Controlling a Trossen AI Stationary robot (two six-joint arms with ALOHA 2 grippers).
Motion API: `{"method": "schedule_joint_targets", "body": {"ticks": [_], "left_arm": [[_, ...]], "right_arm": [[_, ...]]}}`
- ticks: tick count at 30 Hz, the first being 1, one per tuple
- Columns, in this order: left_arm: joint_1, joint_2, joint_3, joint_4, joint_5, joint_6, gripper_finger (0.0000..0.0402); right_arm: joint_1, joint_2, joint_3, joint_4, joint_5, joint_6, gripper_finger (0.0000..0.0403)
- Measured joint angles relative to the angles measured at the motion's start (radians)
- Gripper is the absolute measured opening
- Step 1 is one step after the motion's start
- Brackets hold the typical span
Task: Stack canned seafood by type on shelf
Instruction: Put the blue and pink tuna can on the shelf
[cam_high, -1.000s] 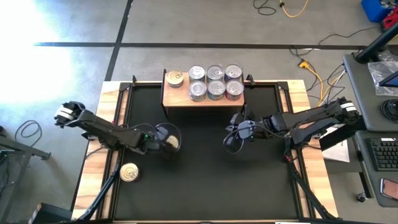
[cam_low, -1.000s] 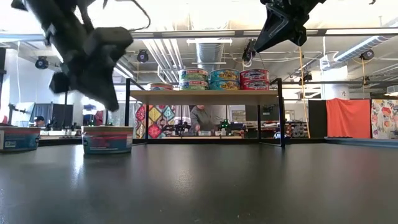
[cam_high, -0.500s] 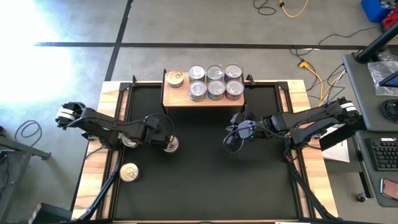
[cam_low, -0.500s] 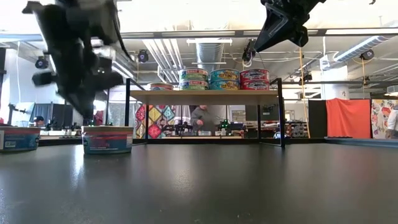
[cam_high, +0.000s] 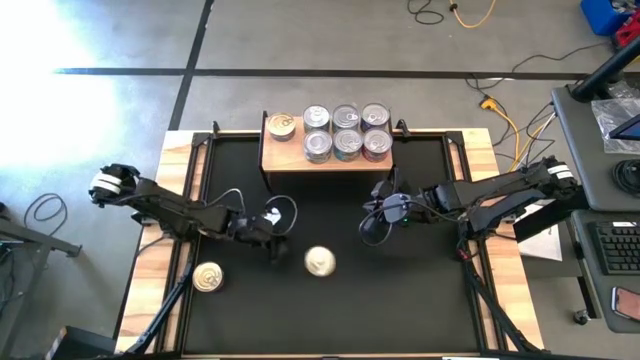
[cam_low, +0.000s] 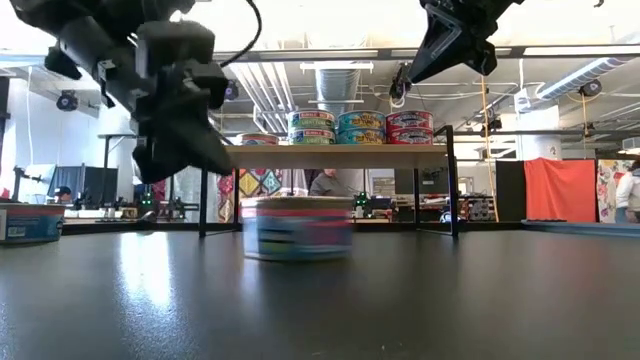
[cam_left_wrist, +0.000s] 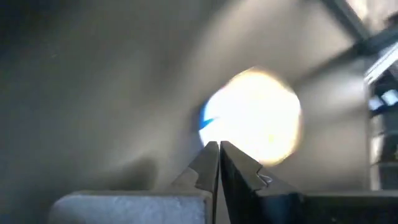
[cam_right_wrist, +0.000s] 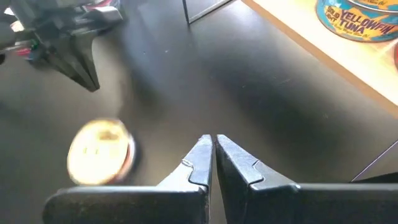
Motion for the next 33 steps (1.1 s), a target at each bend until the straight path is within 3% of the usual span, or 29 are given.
{"method": "schedule_joint_targets", "body": {"ticks": [4,8,14,17,20,24,29,33], "left_arm": [[-0.002,0.003,0.079,-0.271,-0.002,0.047,0.0001],[-0.016,0.004,0.184,-0.531,0.008,0.204,0.0019],[-0.048,0.017,0.307,-0.680,-0.014,0.426,0.0094],[-0.045,0.069,0.338,-0.735,0.049,0.519,0.0148],[-0.057,0.149,0.363,-0.728,0.094,0.645,0.0197],[-0.073,0.255,0.381,-0.574,0.155,0.822,0.0247],[-0.078,0.365,0.403,-0.440,0.225,1.023,0.0290],[-0.063,0.410,0.415,-0.405,0.268,1.085,0.0313]], "right_arm": [[0.000,0.010,0.000,0.005,0.008,-0.001,0.0013],[0.002,0.054,-0.001,0.003,-0.003,-0.003,0.0013],[0.070,0.166,-0.002,-0.002,-0.213,-0.017,0.0013],[0.132,0.222,-0.002,-0.030,-0.298,0.010,0.0013],[0.186,0.275,0.003,-0.086,-0.322,0.137,0.0013],[0.231,0.354,0.004,-0.088,-0.323,0.371,0.0013],[0.256,0.444,0.004,0.005,-0.355,0.515,0.0013],[0.256,0.483,0.016,0.019,-0.386,0.639,0.0013]]}}
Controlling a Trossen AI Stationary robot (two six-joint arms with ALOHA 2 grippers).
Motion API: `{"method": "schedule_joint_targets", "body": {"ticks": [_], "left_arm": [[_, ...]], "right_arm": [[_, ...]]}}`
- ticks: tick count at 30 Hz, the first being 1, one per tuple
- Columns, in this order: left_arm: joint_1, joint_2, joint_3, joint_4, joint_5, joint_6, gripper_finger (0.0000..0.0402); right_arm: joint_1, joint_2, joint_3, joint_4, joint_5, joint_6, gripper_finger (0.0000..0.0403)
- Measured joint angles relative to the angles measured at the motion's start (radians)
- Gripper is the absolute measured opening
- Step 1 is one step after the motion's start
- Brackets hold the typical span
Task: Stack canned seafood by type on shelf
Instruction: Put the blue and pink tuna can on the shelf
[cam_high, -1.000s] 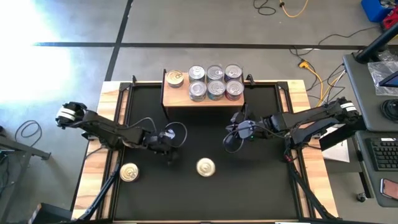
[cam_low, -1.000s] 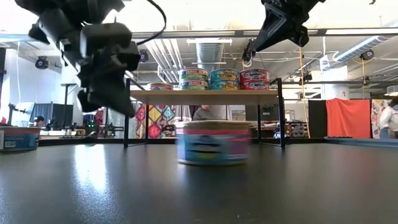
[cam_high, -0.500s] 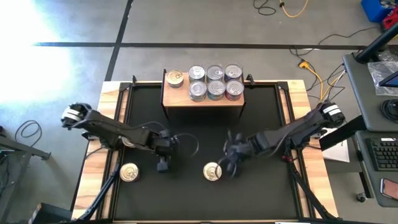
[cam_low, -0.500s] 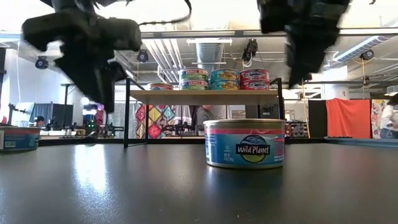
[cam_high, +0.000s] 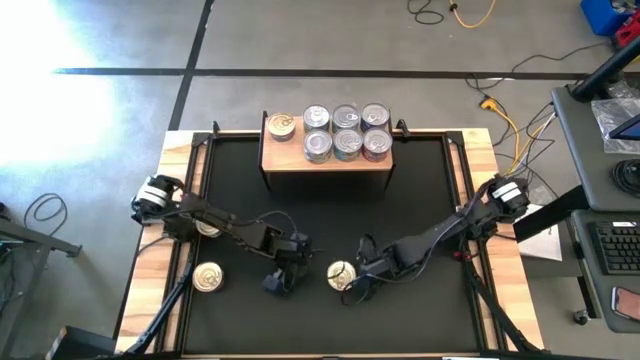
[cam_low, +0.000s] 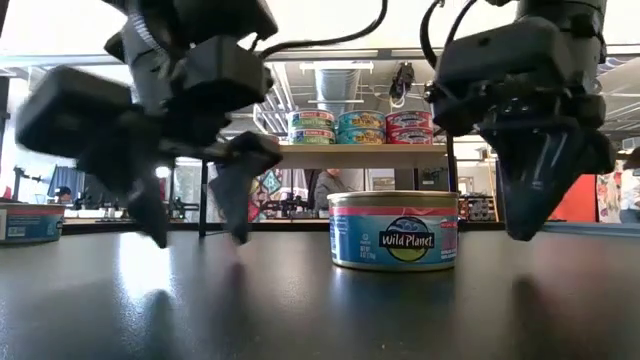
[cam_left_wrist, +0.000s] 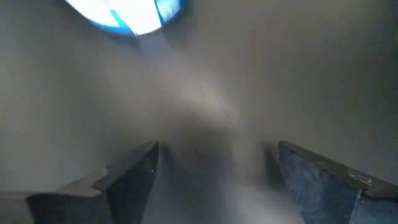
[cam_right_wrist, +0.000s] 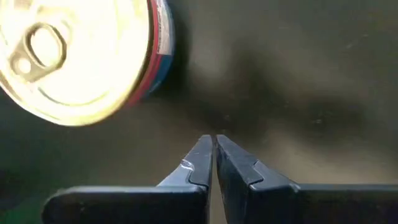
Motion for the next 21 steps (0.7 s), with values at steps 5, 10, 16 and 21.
{"method": "schedule_joint_targets", "body": {"ticks": [5,10,16,21], "left_arm": [[0.008,0.035,0.003,0.161,-0.063,0.001,0.0338],[-0.018,0.115,0.028,0.255,-0.075,-0.081,0.0366],[-0.064,0.196,0.040,0.383,-0.117,-0.126,0.0389],[-0.064,0.217,0.040,0.456,-0.145,-0.154,0.0391]], "right_arm": [[0.002,0.008,0.038,0.004,-0.006,0.013,0.0013],[0.002,0.006,0.070,0.012,-0.006,0.003,0.0013],[0.002,0.005,0.071,0.034,0.025,0.005,0.0013],[0.006,0.005,0.070,0.027,0.023,0.014,0.0013]]}}
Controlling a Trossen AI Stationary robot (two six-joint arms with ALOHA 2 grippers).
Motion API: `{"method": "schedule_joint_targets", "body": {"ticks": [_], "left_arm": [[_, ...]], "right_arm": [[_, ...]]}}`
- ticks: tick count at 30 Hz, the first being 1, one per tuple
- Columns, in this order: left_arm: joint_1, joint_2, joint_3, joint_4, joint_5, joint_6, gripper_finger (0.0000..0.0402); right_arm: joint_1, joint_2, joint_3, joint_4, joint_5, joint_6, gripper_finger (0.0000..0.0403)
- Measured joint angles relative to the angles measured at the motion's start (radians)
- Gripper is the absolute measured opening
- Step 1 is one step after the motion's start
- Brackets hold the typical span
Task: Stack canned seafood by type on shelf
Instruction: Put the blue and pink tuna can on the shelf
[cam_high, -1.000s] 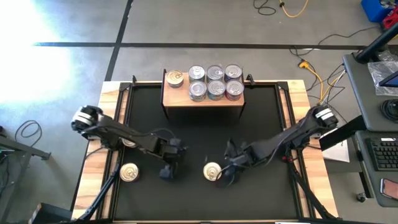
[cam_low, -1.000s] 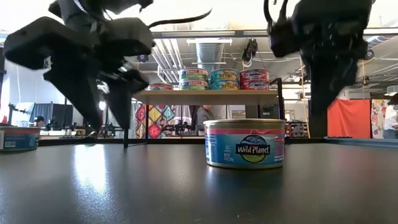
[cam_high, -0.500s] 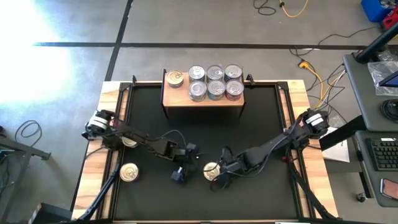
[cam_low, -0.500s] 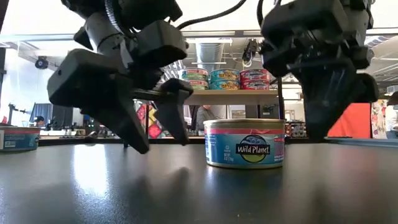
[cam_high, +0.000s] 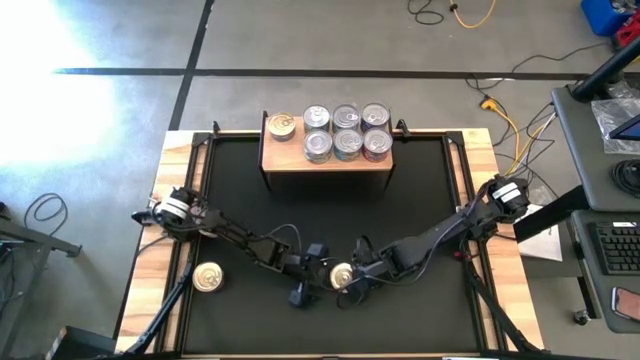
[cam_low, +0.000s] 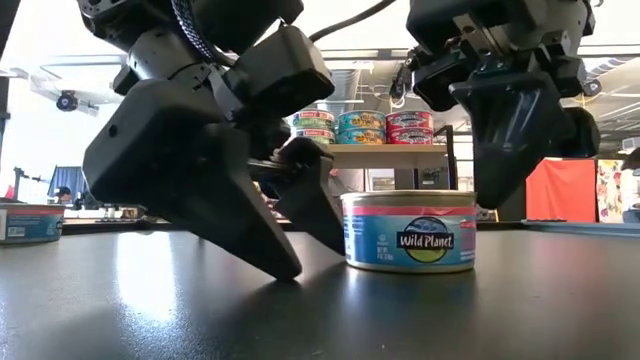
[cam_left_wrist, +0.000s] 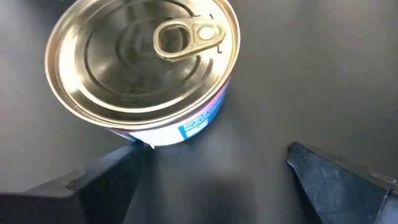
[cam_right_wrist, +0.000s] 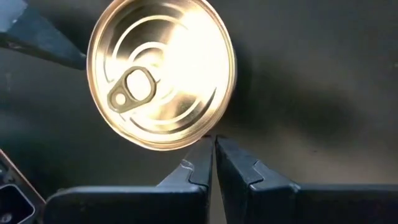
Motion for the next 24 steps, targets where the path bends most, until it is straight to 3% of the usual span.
{"method": "schedule_joint_targets", "body": {"ticks": [14,24], "left_arm": [[0.067,0.006,-0.008,0.024,-0.023,0.011,0.0392],[0.098,-0.022,-0.023,-0.021,-0.043,0.117,0.0392]], "right_arm": [[-0.001,0.000,-0.001,-0.031,0.028,-0.011,0.0013],[0.005,0.000,-0.015,-0.087,0.073,0.024,0.0013]]}}
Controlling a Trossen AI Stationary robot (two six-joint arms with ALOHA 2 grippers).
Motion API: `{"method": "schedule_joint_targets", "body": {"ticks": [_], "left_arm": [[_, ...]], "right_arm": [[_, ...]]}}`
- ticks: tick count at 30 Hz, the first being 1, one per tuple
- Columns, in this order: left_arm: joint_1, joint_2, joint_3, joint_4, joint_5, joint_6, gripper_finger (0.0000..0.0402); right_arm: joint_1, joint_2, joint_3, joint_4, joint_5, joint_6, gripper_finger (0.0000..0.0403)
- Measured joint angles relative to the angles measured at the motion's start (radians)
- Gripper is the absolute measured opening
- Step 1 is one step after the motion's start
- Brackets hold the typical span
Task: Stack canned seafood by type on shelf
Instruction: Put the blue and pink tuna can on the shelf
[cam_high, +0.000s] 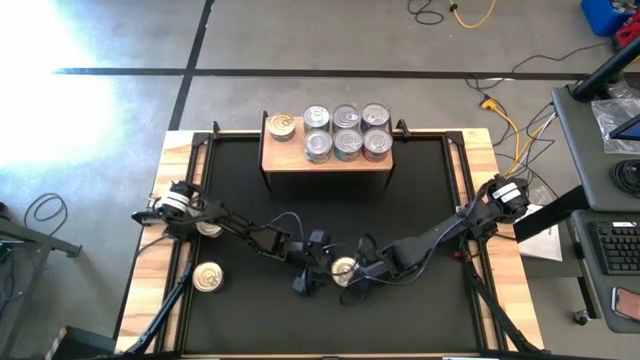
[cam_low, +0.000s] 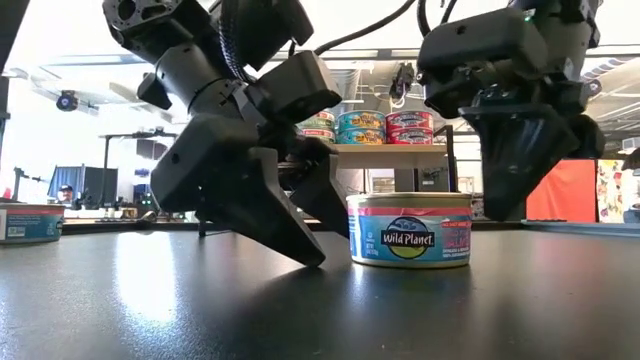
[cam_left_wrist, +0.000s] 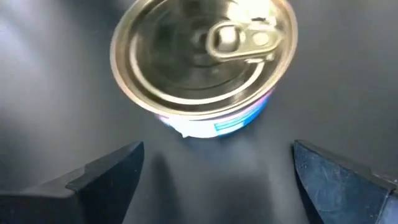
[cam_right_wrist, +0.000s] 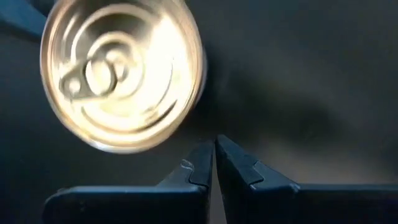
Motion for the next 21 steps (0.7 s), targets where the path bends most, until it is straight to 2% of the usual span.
{"method": "schedule_joint_targets", "body": {"ticks": [10,17,21], "left_arm": [[0.007,0.003,-0.005,0.057,0.045,0.046,0.0391],[0.003,0.012,-0.005,0.099,0.065,0.000,0.0391],[-0.008,0.012,-0.005,0.105,0.067,-0.092,0.0391]], "right_arm": [[-0.006,0.000,-0.003,0.033,0.039,0.065,0.0013],[-0.014,0.000,-0.003,0.100,0.092,0.082,0.0013],[-0.023,0.000,-0.004,0.163,0.113,0.075,0.0013]]}}
